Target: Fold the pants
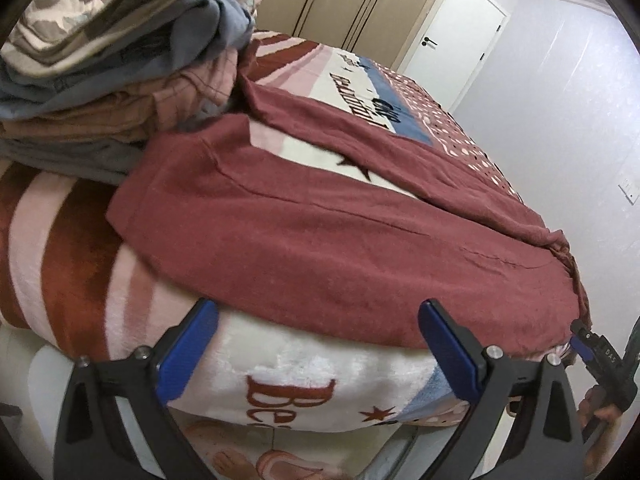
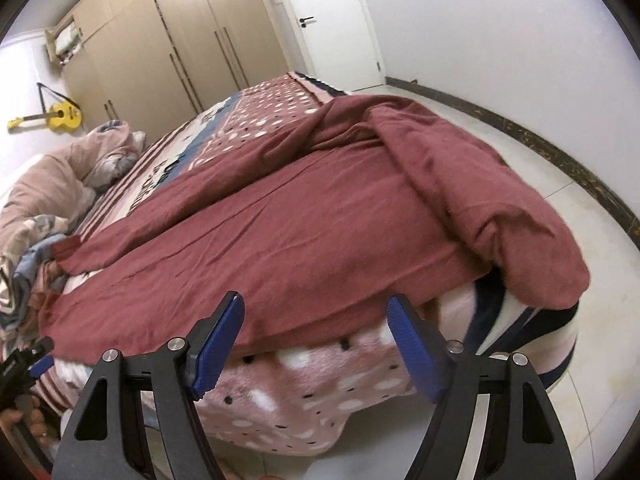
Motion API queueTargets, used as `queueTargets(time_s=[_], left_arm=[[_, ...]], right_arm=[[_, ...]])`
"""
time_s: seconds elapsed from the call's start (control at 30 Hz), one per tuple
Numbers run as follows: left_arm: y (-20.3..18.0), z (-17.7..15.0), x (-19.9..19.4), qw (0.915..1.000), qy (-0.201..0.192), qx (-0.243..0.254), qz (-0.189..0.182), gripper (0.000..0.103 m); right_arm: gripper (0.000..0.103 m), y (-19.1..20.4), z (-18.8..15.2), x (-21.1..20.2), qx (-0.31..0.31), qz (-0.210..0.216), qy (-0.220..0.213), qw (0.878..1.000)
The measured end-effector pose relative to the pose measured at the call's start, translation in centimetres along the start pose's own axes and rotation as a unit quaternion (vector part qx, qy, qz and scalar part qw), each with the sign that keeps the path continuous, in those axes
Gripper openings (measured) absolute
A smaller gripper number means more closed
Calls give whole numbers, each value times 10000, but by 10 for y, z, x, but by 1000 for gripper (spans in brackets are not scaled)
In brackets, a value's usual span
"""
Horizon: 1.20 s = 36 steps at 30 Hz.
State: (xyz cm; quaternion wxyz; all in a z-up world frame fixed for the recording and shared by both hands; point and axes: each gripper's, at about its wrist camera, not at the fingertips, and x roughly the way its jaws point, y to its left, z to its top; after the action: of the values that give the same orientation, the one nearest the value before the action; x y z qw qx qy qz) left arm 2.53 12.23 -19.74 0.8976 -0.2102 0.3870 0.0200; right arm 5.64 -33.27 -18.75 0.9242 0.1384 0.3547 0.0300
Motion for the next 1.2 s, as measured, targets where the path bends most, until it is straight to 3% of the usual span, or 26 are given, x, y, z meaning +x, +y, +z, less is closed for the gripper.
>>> queueTargets(time_s=[0.3, 0.37, 0.43, 0.5, 0.6, 0.7, 0.93, 1.2], left_arm=[[5, 12, 10, 9981, -9, -408, -463, 96], [3, 16, 10, 9984, -77, -314, -464, 79], [-1, 22, 12, 9985, -157, -255, -464, 45], [-7, 27, 16, 9983, -143, -216, -529, 24], [-19, 33, 18, 9979, -199, 38, -622, 6], [-27, 40, 6, 9961, -500, 212, -700, 4], [-21, 62, -36, 9903, -1252, 371, -469, 3], [-6, 66, -64, 9858, -1645, 329, -51, 3]], right_arm=[[72, -6, 1, 2, 218, -215, -95, 9995], [72, -9, 1, 2, 269, -297, -160, 9991], [72, -13, 1, 0, 371, -312, -199, 9986], [72, -18, 0, 1, 457, -297, -191, 9983], [72, -19, 0, 2, 473, -258, -214, 9983], [72, -19, -2, 4, 535, -245, -220, 9980], [72, -28, -7, 8, 864, -270, -206, 9957], [74, -26, -9, 6, 941, -132, -393, 9947]])
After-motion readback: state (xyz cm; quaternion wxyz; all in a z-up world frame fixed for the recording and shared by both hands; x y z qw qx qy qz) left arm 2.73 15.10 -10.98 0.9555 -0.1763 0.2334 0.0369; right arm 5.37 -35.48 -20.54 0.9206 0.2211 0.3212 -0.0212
